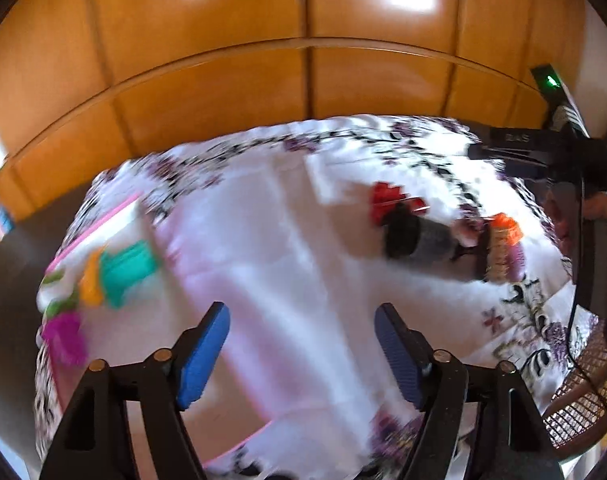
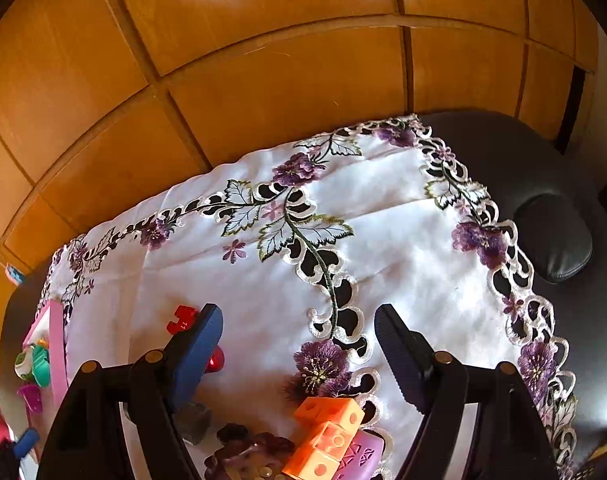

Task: Organize rigid objects
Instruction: 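Grasp the black-capped clear canister with the left tool while the right tool moves toward the red pieces, then grasp the red puzzle piece with the right tool while the left tool holds the canister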

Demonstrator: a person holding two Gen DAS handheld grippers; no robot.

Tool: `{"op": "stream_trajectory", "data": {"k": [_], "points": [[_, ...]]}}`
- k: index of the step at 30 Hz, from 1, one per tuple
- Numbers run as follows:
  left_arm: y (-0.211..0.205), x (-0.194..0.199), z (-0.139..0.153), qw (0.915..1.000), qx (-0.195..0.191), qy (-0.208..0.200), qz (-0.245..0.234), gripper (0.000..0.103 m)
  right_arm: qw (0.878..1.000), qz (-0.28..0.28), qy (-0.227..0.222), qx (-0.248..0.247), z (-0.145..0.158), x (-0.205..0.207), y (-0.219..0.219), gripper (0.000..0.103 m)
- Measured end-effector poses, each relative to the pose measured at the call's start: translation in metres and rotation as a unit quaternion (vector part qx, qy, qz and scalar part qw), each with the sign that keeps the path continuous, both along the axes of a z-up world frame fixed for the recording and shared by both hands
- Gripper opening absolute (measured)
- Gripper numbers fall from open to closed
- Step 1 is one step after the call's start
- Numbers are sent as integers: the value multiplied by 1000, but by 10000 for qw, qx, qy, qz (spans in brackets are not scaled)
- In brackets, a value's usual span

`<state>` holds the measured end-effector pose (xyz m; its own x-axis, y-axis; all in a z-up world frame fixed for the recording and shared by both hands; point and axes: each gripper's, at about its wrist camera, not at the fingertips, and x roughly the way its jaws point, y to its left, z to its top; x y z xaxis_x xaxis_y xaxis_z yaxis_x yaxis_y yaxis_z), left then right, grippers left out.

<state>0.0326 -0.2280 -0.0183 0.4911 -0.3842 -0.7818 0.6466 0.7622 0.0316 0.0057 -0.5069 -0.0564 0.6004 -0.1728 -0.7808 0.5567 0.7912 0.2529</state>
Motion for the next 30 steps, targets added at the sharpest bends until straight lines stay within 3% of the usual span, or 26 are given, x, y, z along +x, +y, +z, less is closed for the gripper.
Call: {"op": "stream_trajectory", "data": {"k": [10, 16, 20, 22, 23, 30], "points": [[-107, -3, -15, 9915, 246, -78, -1273, 84, 9998, 4, -106, 156, 3, -2, -4, 79], [-137, 13, -36, 9896, 346, 324, -1355, 85, 9996, 6, -123, 251, 2, -1, -7, 79], [-145, 18, -45, 9906, 327, 418, -1260, 91, 9996, 34, -66, 274, 0, 2, -7, 79], [-149, 25, -53, 9909, 328, 577, -1172, 84, 9997, 63, -51, 226, 0, 3, -6, 80], [-150, 29, -57, 9901, 273, 737, -1160, 64, 9998, 77, -41, 197, 0, 3, -6, 80], [-108, 27, -57, 9927, -69, 870, -831, 64, 9998, 113, 65, 149, -4, 4, -6, 79]]}}
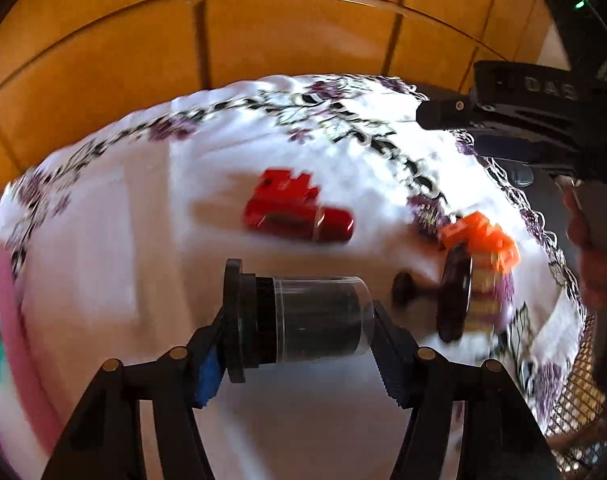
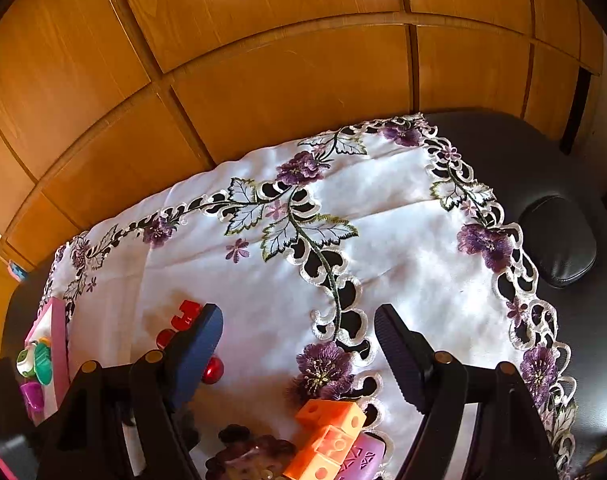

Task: Organize rigid objects
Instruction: 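Grasp the red puzzle piece with the right tool while the left tool holds the canister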

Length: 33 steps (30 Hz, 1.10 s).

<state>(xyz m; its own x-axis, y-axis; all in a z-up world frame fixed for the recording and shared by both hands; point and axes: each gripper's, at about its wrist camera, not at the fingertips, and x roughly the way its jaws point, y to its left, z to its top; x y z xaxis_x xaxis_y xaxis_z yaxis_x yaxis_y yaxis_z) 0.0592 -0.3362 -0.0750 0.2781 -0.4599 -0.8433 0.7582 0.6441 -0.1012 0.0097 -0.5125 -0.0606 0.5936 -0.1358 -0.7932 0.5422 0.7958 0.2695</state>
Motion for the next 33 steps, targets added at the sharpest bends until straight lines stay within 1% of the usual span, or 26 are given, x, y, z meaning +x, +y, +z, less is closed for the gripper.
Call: {"op": "stream_trajectory", "data": {"k": [5, 8, 10, 13, 15, 17, 19, 22, 25, 26, 27, 28, 29, 30, 31, 33], "points": [[38, -25, -2, 9999, 15, -117, -13, 64, 9992, 338, 161, -133, -5, 8, 15, 79], [50, -34, -4, 9999, -9, -168, 24, 63, 9964, 755, 352, -186, -13, 17, 32, 79], [56, -37, -3, 9999, -94, -120, 61, 63, 9940, 980, 449, -208, -18, 22, 43, 79], [62, -38, -3, 9997, -178, -80, 120, 63, 9892, 1260, 634, -392, -25, 27, 60, 79], [65, -40, -3, 9997, -196, -121, 129, 63, 9881, 1357, 671, -255, -29, 30, 64, 79], [68, -42, -4, 9996, -213, -150, 123, 63, 9883, 1383, 642, 18, -32, 33, 64, 79], [70, -42, -4, 9995, -247, -143, 129, 63, 9895, 1327, 563, 138, -31, 36, 64, 80], [72, -42, -4, 9994, -282, -124, 140, 63, 9895, 1285, 363, 558, -32, 48, 66, 81], [74, -41, -4, 9994, -299, -114, 152, 63, 9884, 1295, 479, 625, -43, 63, 74, 82], [74, -40, -4, 9994, -301, -118, 150, 63, 9857, 1393, 540, 781, -48, 67, 77, 82], [75, -40, -4, 9993, -311, -118, 149, 63, 9794, 1610, 587, 1066, -55, 71, 84, 83], [76, -40, -4, 9993, -333, -109, 152, 63, 9744, 1783, 582, 1237, -57, 72, 88, 83], [76, -40, -5, 9992, -358, -92, 160, 63, 9703, 1946, 580, 1311, -59, 72, 94, 83], [77, -39, -5, 9992, -366, -87, 165, 63, 9692, 2043, 572, 1252, -57, 72, 99, 82], [76, -39, -5, 9991, -371, -87, 173, 63, 9697, 2080, 542, 1157, -55, 71, 102, 82], [76, -39, -5, 9991, -375, -97, 172, 63, 9705, 2054, 451, 1180, -53, 70, 101, 82]]}}
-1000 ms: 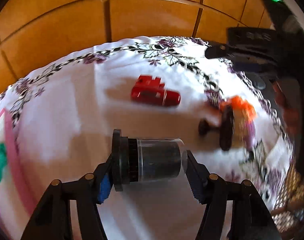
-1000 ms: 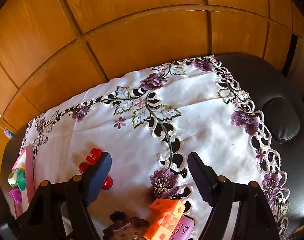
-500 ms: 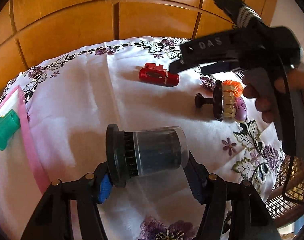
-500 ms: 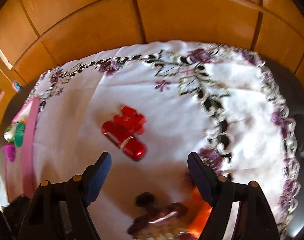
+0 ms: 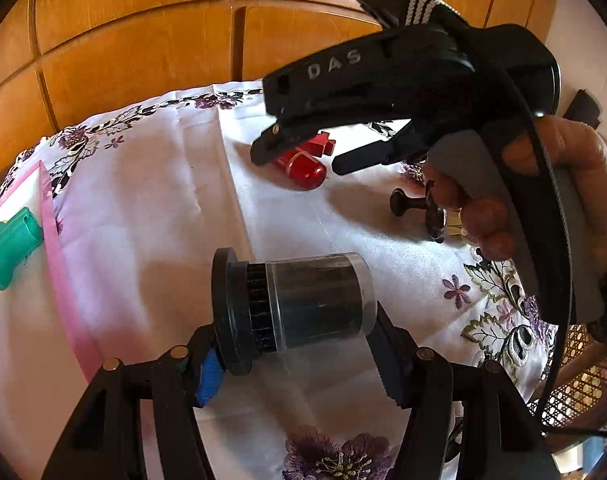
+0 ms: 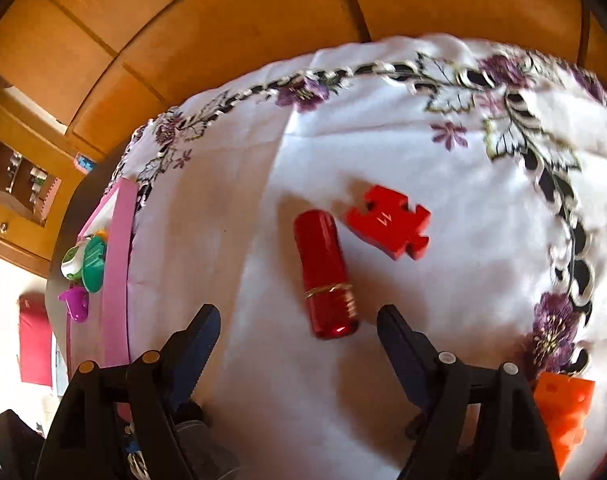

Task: Organize rigid objects
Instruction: 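Grasp the red puzzle piece with the right tool while the left tool holds the canister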

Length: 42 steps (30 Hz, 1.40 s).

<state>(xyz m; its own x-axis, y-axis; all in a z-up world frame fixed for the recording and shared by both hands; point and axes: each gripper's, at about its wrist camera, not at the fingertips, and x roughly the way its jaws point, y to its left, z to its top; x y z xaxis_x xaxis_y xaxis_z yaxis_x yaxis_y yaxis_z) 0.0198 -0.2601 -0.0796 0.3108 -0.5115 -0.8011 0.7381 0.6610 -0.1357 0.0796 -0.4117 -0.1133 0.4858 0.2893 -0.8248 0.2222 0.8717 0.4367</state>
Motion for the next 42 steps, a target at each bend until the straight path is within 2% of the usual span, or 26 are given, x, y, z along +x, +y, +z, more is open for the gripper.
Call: {"op": "stream_trajectory", "data": {"k": [8, 12, 15, 21, 25, 27, 28, 29, 30, 32, 37, 42], "points": [[0, 1, -1, 10000, -12, -37, 1, 63, 9981, -489, -42, -375, 6, -7, -20, 80], [0, -1, 0, 10000, -15, -49, -8, 63, 9935, -726, -14, -881, 11, -8, -24, 76], [0, 0, 0, 10000, -33, -31, -1, 63, 9873, -966, 236, -1242, 9, -5, -32, 73], [3, 2, 1, 10000, -73, 5, -1, 63, 9859, -1236, 458, -1026, 2, 18, -46, 72], [4, 3, 1, 10000, -92, 34, -4, 64, 9819, -1661, 606, -677, -6, 40, -52, 72], [4, 4, 2, 9999, -99, 43, -13, 64, 9784, -1768, 673, -834, -8, 50, -49, 72], [4, 4, 2, 9999, -111, 53, -12, 64, 9768, -1726, 744, -1031, -9, 56, -45, 71], [4, 4, 2, 9999, -123, 64, -11, 64, 9740, -1660, 850, -1286, -9, 60, -40, 63], [4, 4, 2, 9999, -134, 74, -11, 64, 9696, -1572, 947, -1617, -9, 63, -33, 48], [5, 4, 2, 9999, -146, 79, -14, 64, 9681, -1374, 967, -1858, -8, 64, -24, 39], [6, 5, 2, 9998, -174, 68, -9, 64, 9747, -814, 969, -1844, -8, 57, -22, 40], [5, 3, 1, 9999, -145, 46, 14, 64, 9773, -532, 996, -1793, -9, 41, -29, 43]]}}
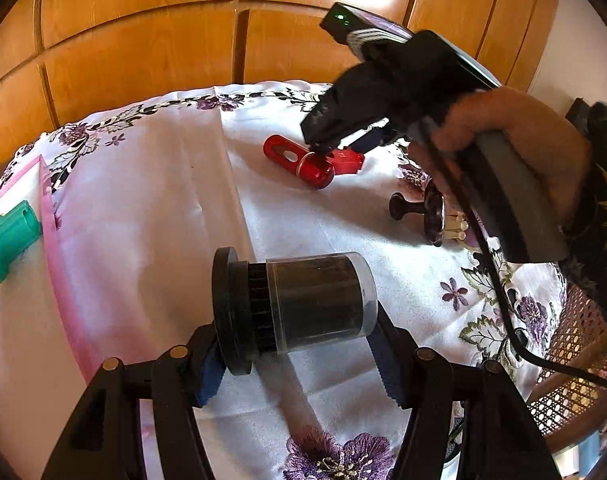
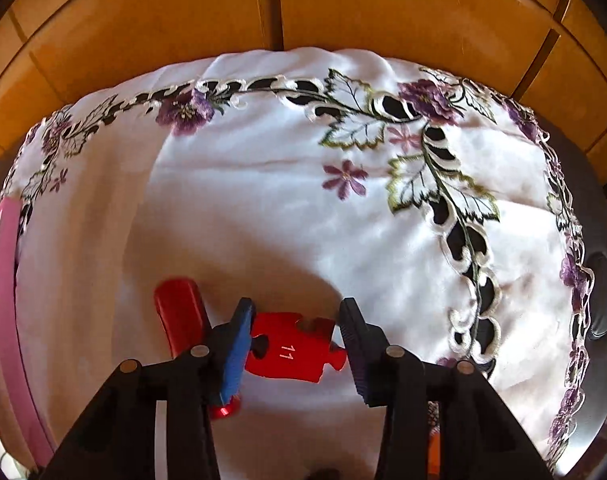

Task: Organize rigid objects
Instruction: 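Grasp the red puzzle piece with the right tool while the left tool holds the canister, then carry the canister into the pink box and open the left tool while the right tool holds the puzzle piece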

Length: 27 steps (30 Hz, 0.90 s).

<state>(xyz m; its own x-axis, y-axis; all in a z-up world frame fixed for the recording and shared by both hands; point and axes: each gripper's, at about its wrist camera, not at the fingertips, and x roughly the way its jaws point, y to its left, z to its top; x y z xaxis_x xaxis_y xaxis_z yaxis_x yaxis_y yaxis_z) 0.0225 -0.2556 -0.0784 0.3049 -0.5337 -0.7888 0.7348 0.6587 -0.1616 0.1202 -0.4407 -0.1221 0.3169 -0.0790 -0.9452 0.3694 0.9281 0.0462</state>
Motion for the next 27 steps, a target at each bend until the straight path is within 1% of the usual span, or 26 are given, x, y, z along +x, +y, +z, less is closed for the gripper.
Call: {"op": "stream_trajectory", "data": {"k": [4, 6, 8, 13, 15, 19, 27], "points": [[-2, -2, -1, 10000, 70, -62, -4, 64, 9995, 288, -27, -101, -1, -14, 4, 43], [-3, -4, 0, 9999, 115, -111, -10, 63, 9987, 456, -35, -231, 0, -20, 10, 39], [-4, -7, -1, 9997, 161, -163, -18, 63, 9977, 583, -100, -323, -1, -27, 14, 39], [-6, -8, 0, 9993, 271, -272, 23, 63, 9976, 603, -334, -103, 1, -47, 14, 39], [-6, -8, 0, 9992, 281, -266, 74, 63, 9973, 624, -362, -109, 2, -56, 18, 39], [-5, -9, 2, 9991, 302, -231, 170, 63, 9955, 773, -353, -428, 1, -54, 24, 39], [2, -17, 20, 9989, 178, -344, 251, 63, 9923, 972, -404, -659, 1, -48, 33, 39]]}}
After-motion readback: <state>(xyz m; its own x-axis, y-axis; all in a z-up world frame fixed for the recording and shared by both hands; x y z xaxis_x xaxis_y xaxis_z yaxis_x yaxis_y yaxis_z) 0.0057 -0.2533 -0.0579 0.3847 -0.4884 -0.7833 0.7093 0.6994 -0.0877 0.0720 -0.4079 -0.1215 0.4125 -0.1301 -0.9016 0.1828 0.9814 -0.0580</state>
